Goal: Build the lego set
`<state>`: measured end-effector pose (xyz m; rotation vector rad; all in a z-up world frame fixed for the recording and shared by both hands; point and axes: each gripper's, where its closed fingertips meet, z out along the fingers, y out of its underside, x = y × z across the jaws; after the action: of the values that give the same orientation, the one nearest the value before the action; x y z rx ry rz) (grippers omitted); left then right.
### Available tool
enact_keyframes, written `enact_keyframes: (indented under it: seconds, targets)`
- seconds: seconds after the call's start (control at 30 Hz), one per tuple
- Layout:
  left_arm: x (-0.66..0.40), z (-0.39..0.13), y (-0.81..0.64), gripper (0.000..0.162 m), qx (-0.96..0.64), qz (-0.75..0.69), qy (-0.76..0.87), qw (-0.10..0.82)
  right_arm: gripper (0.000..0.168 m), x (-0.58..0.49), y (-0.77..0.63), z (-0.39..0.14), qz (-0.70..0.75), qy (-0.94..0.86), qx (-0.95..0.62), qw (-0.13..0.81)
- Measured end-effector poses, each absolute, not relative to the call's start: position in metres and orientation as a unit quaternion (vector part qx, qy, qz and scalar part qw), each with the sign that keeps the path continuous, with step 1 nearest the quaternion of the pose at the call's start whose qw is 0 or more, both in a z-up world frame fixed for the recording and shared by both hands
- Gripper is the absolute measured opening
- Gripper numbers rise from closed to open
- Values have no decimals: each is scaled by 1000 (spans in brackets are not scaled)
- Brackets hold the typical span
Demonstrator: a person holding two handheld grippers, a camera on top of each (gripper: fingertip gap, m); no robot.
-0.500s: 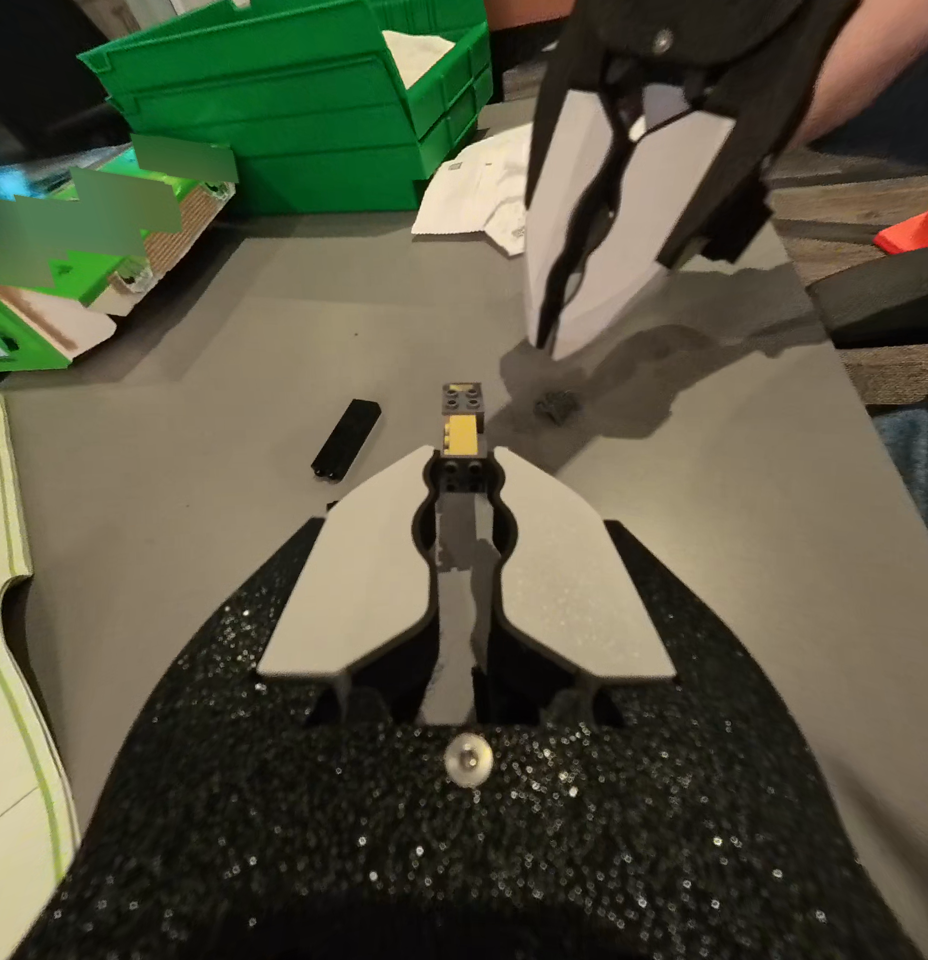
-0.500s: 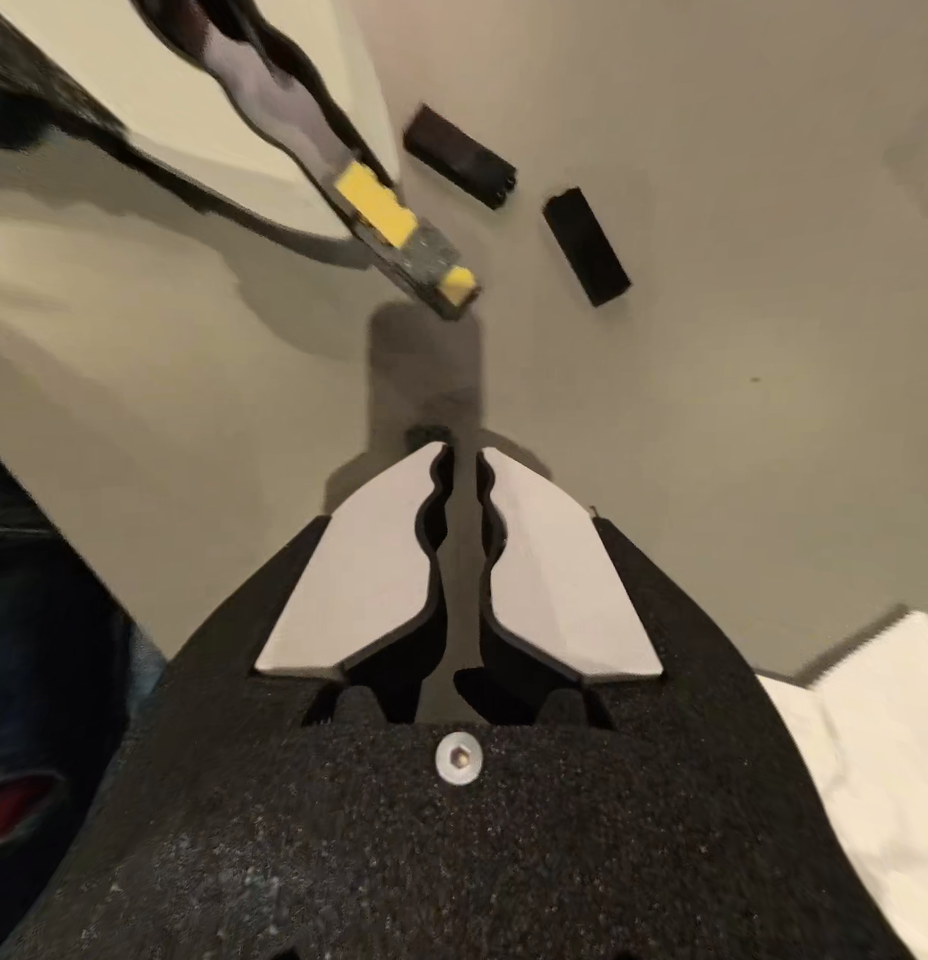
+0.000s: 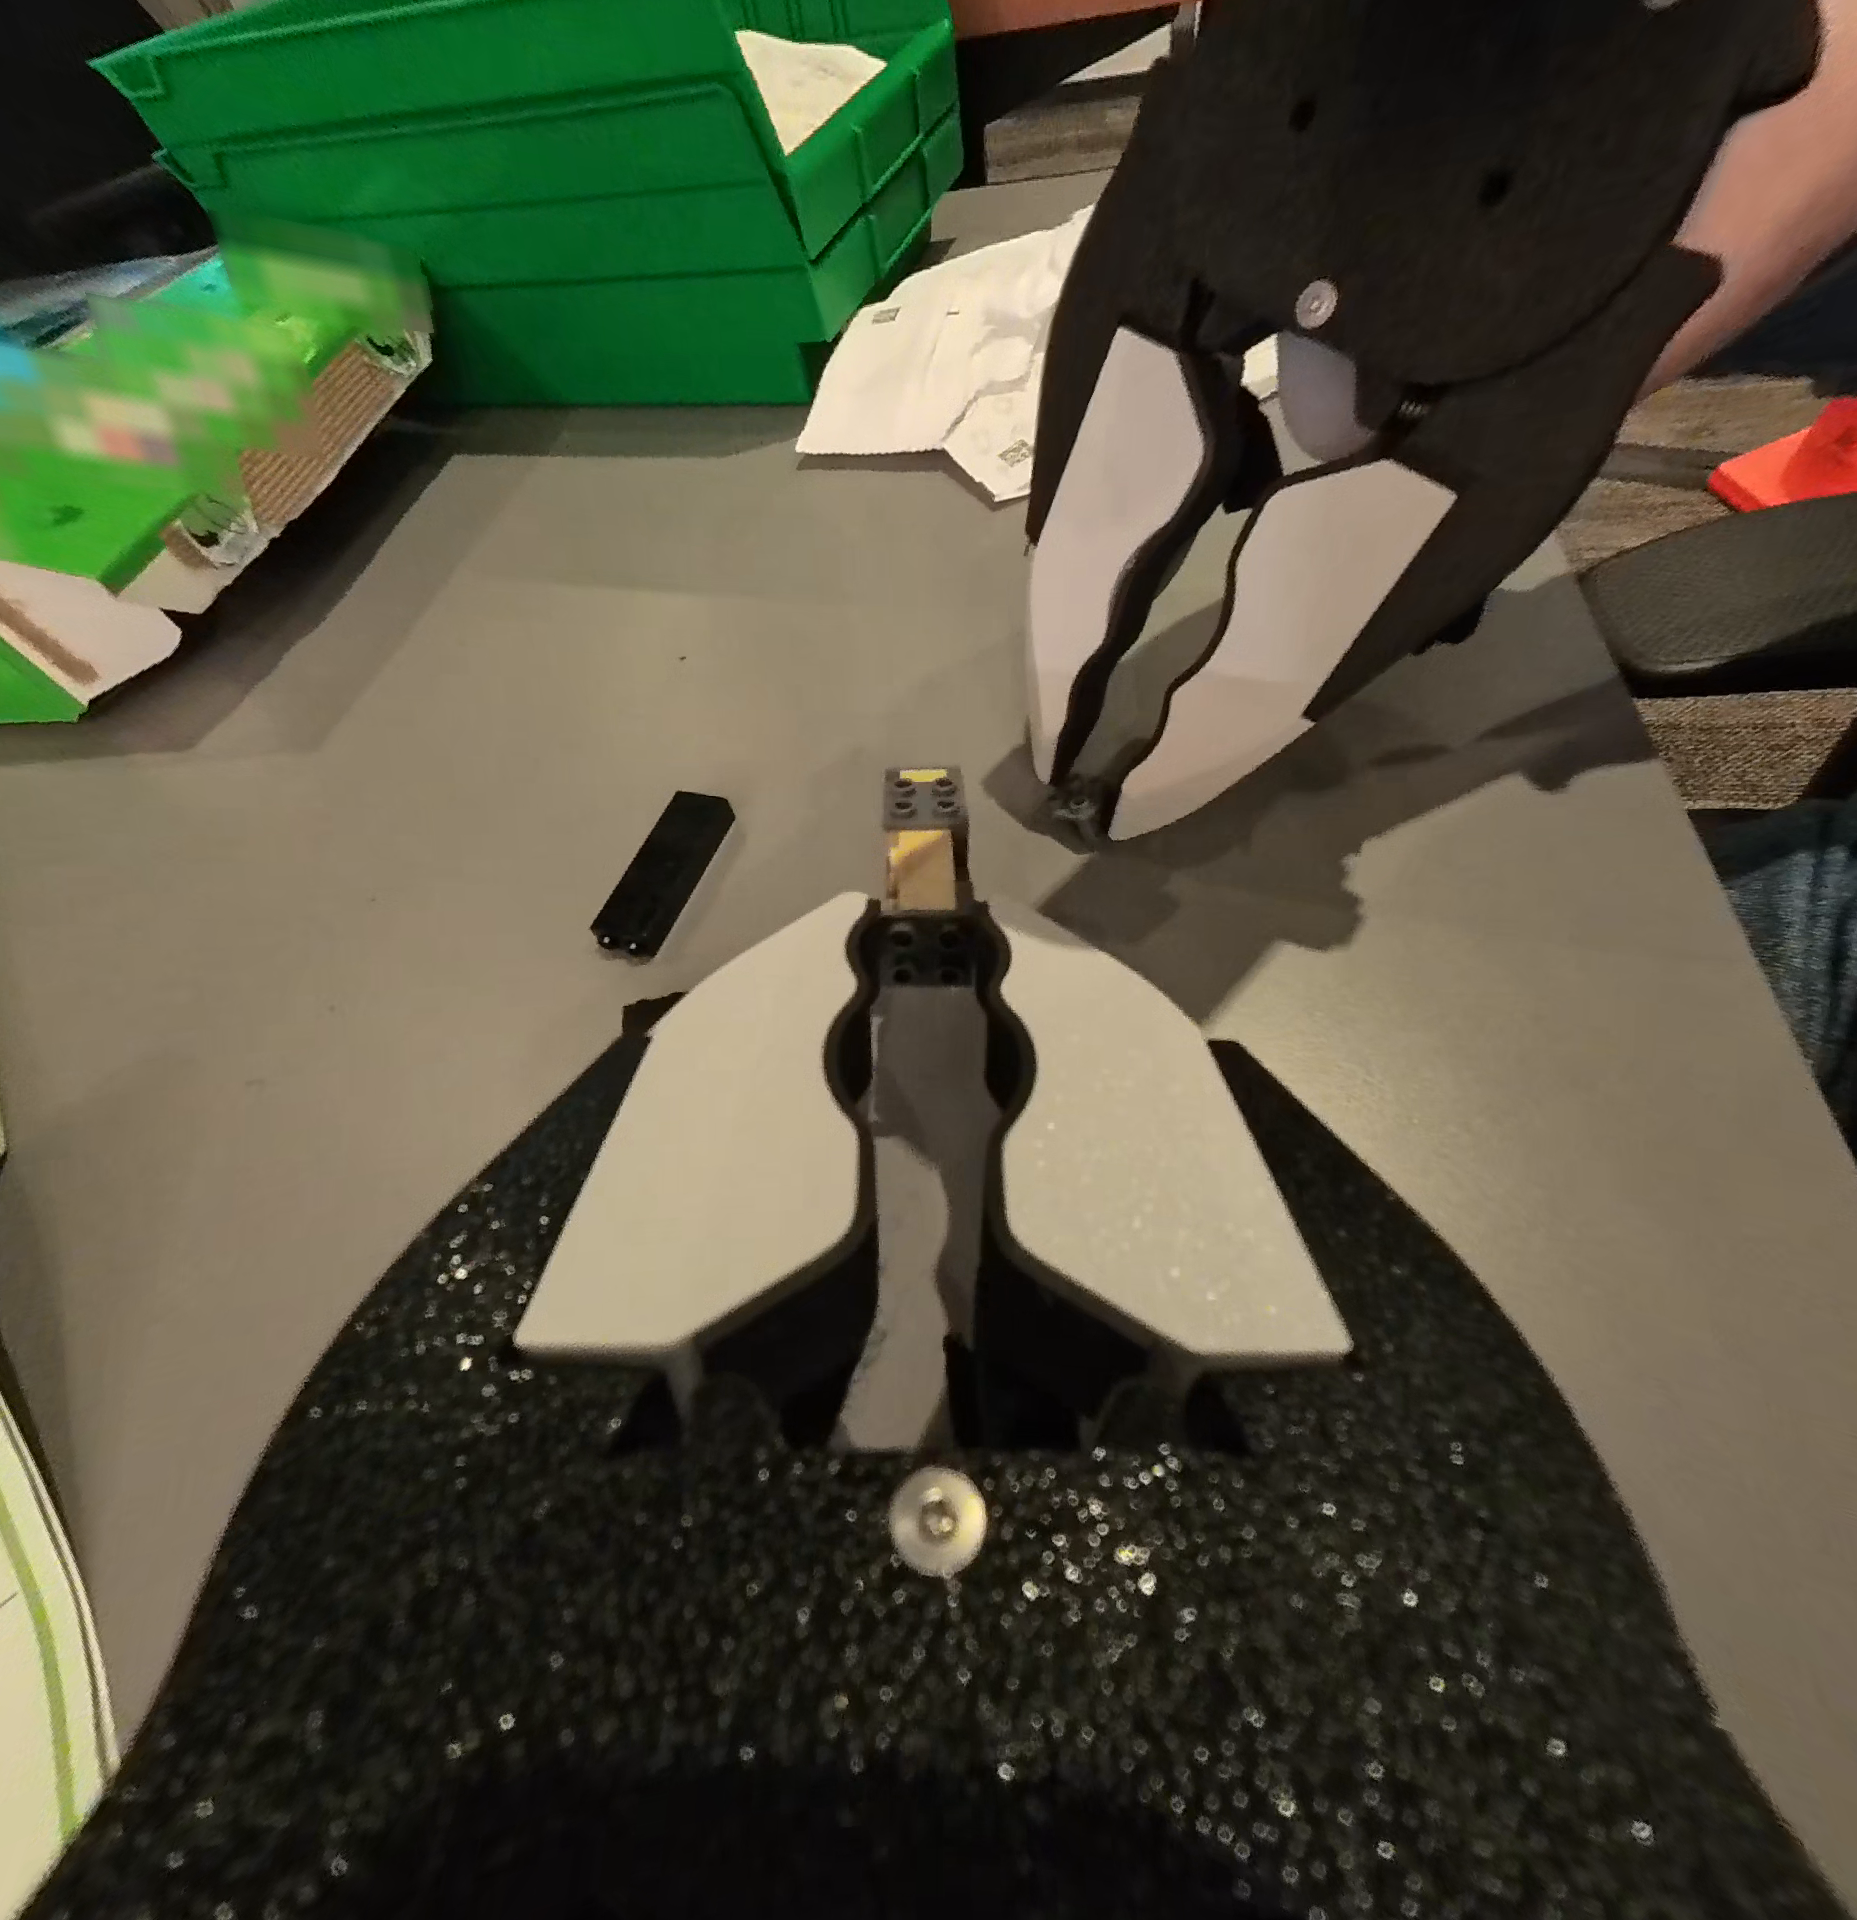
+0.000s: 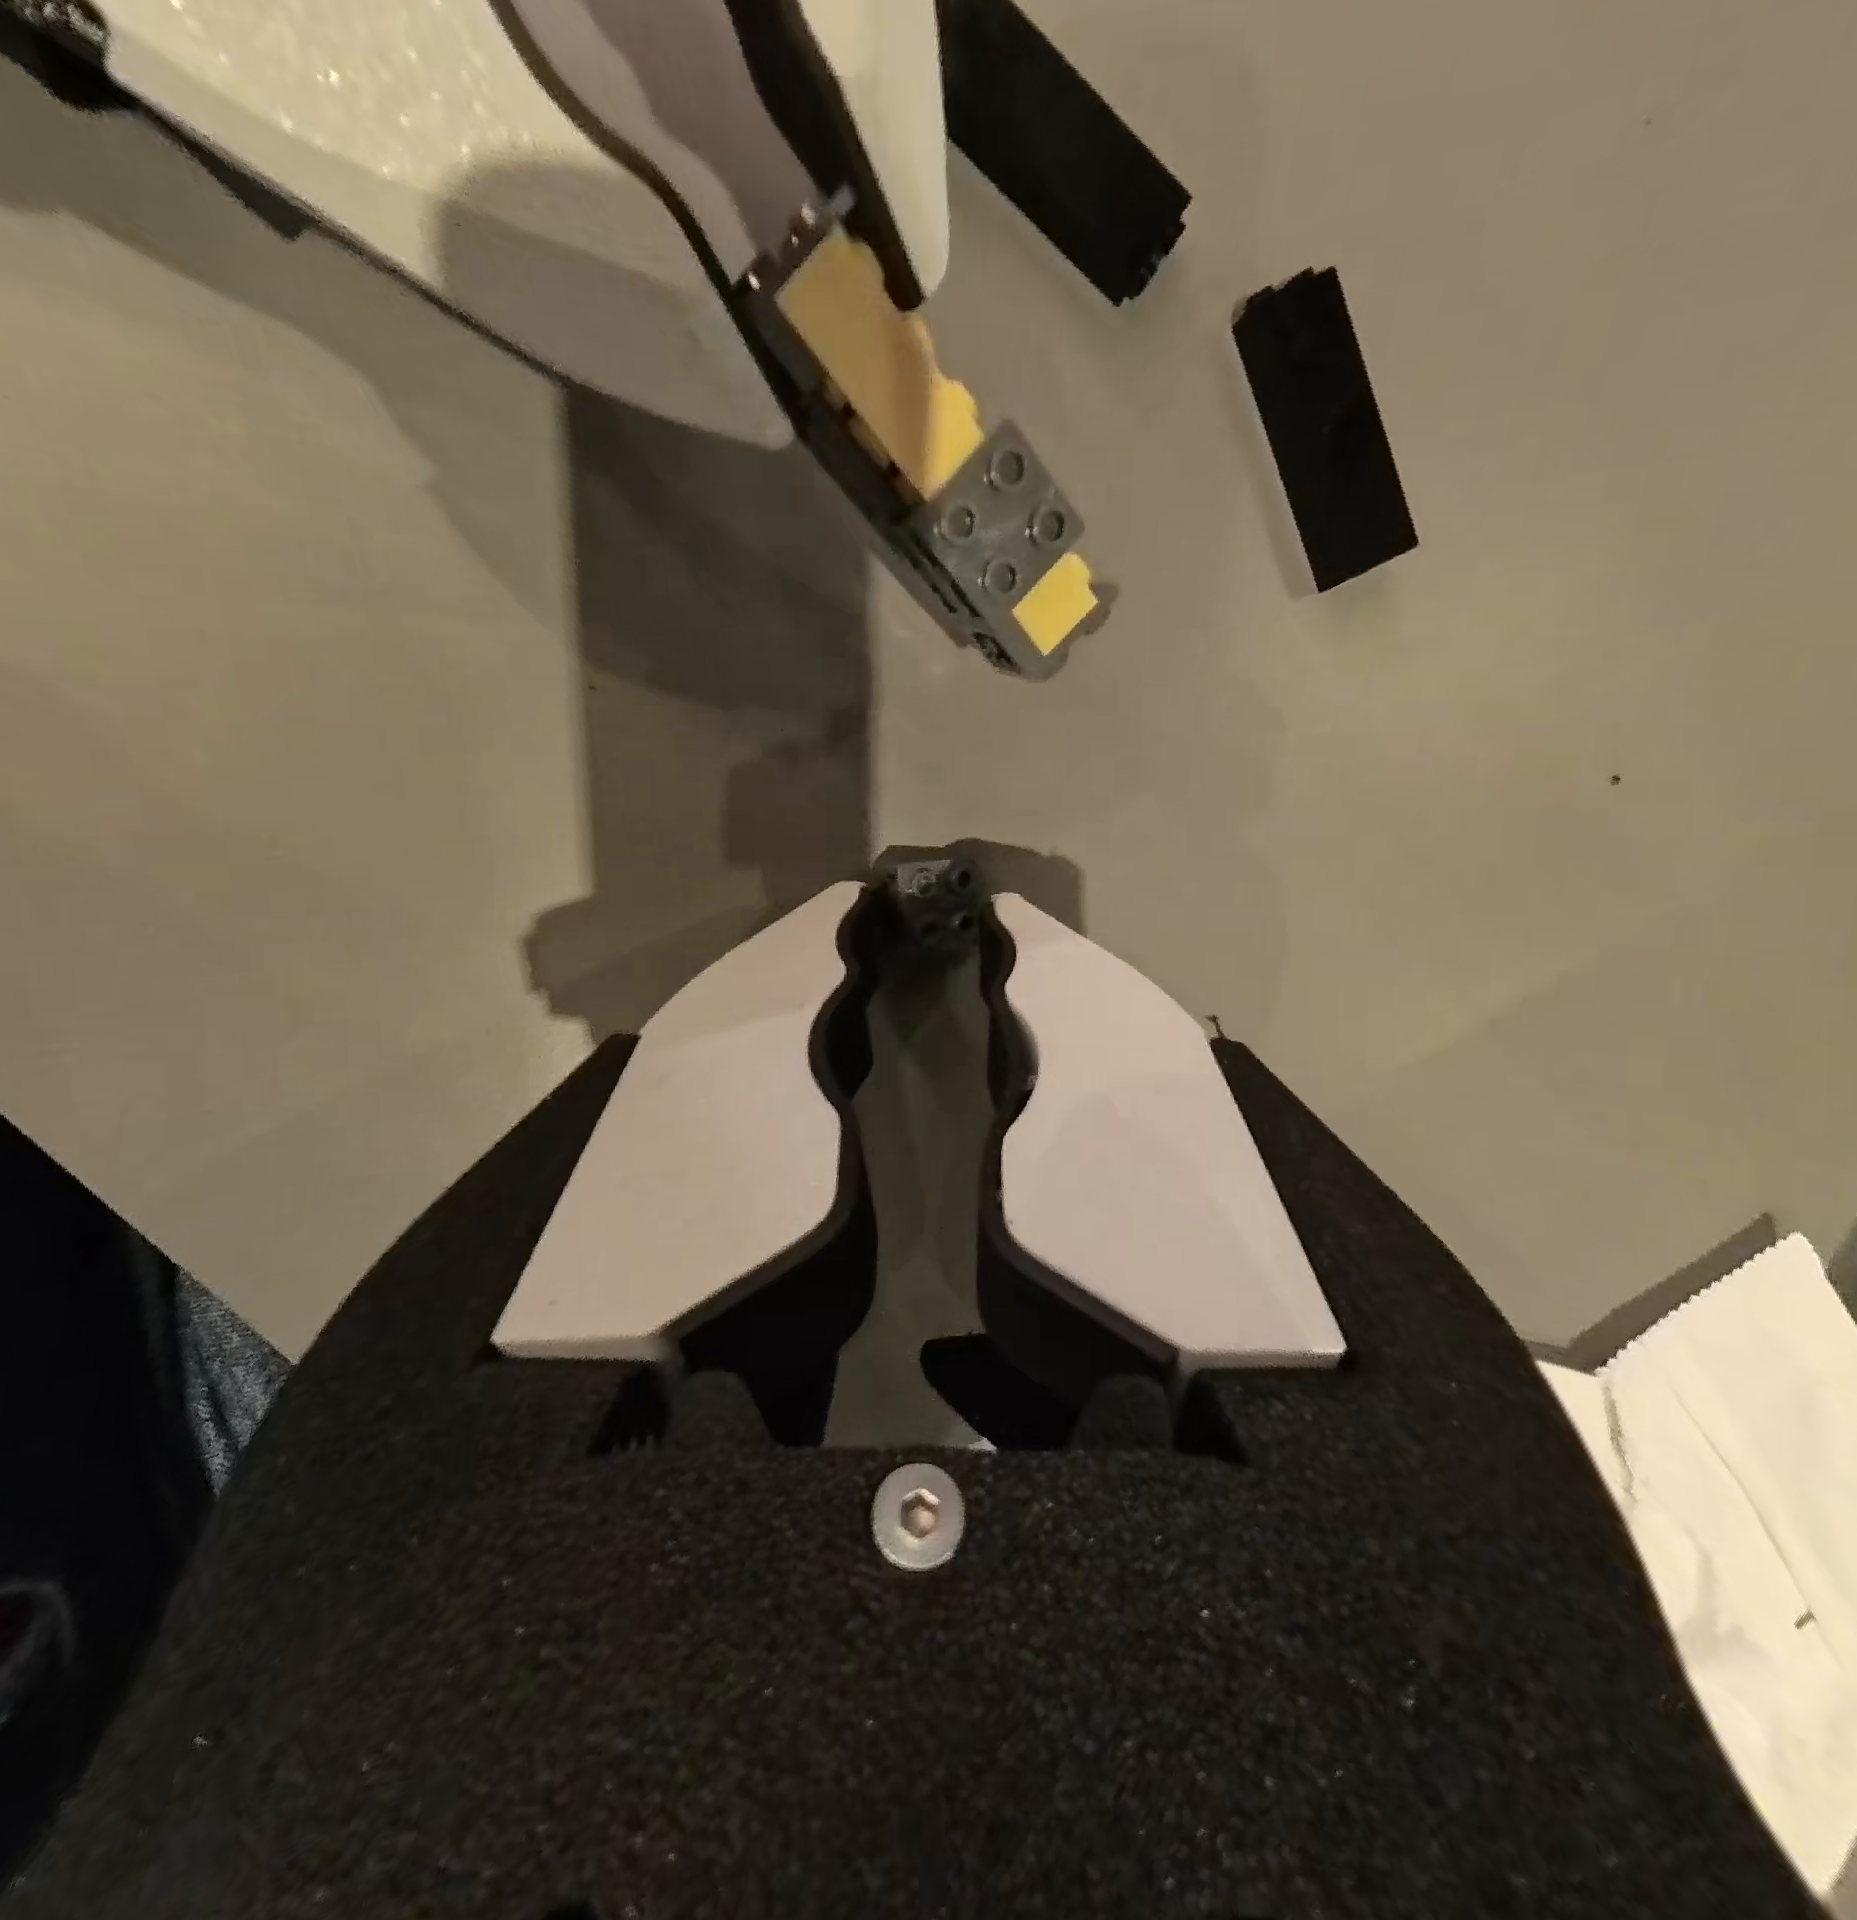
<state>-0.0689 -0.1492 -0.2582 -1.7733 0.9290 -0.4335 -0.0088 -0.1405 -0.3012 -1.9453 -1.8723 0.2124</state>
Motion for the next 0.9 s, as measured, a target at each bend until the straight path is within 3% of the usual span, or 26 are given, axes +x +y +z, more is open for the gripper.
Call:
enact_keyframes:
  seconds: [0.63,0.77,0.9]
  targets:
    - [-68,-259,-150,17,-742,-192,387,513,17,-6,-141,-297,75,-710,-667,214]
    - [-67,-260,-151,17,-742,-192,390,510,24,-6,-143,-300,85,-714,-666,201]
    - [-67,-261,-151,17,-742,-193,392,508,18,-6,-140,-297,77,-716,-660,214]
